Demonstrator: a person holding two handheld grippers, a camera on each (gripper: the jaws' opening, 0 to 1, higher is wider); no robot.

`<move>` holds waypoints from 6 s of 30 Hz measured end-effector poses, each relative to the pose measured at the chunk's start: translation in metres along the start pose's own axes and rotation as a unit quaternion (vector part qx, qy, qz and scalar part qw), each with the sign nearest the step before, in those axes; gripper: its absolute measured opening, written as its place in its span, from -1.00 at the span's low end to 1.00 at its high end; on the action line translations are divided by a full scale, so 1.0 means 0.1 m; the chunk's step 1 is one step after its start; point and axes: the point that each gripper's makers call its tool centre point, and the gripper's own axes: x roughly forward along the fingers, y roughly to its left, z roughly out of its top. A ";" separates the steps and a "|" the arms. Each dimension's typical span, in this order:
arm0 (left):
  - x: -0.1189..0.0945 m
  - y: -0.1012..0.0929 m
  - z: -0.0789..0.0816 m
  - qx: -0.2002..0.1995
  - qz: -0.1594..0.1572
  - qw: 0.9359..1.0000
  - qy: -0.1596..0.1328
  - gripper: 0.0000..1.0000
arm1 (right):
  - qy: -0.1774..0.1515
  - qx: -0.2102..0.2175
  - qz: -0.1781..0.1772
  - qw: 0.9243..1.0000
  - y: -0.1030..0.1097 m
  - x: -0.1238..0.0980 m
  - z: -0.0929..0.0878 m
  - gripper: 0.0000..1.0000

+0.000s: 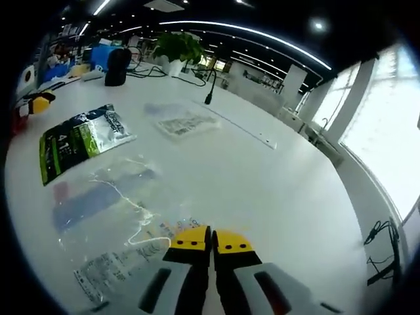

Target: Clip sheet goods on table flip sheet goods clip sheet goods scan sheet goods put sheet goods back to table

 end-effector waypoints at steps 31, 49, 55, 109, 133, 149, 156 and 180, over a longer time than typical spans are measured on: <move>0.00 -0.01 -0.03 0.006 -0.002 1.000 0.002 -0.88 | -0.032 0.065 -0.014 0.997 -0.09 -0.19 0.19 -1.00; -0.03 -0.03 -0.02 0.009 -0.002 1.000 0.001 -0.88 | -0.066 0.055 -0.025 0.996 -0.08 -0.48 0.64 -1.00; -0.03 -0.04 -0.02 0.010 -0.003 1.000 0.001 -0.88 | -0.080 0.041 -0.019 0.996 -0.02 -0.61 0.84 -1.00; -0.01 0.01 0.00 0.003 0.003 1.000 -0.004 -0.88 | -0.243 0.083 0.032 0.966 0.32 -0.98 2.68 -1.00; 0.00 0.00 -0.01 0.013 0.002 1.000 0.001 -0.88 | -0.259 0.105 0.014 0.960 0.46 -0.31 3.16 -1.00; -0.01 -0.04 0.00 0.015 0.001 1.000 -0.002 -0.88 | -0.269 0.097 -0.023 0.958 0.66 -0.06 3.39 -1.00; 0.01 -0.05 0.00 0.016 -0.001 1.000 -0.003 -0.88 | -0.272 0.110 -0.023 0.956 0.74 0.07 3.49 -1.00; 0.00 -0.07 0.05 0.007 -0.008 1.000 -0.015 -0.88 | -0.282 0.133 -0.029 0.950 1.05 0.37 3.53 -1.00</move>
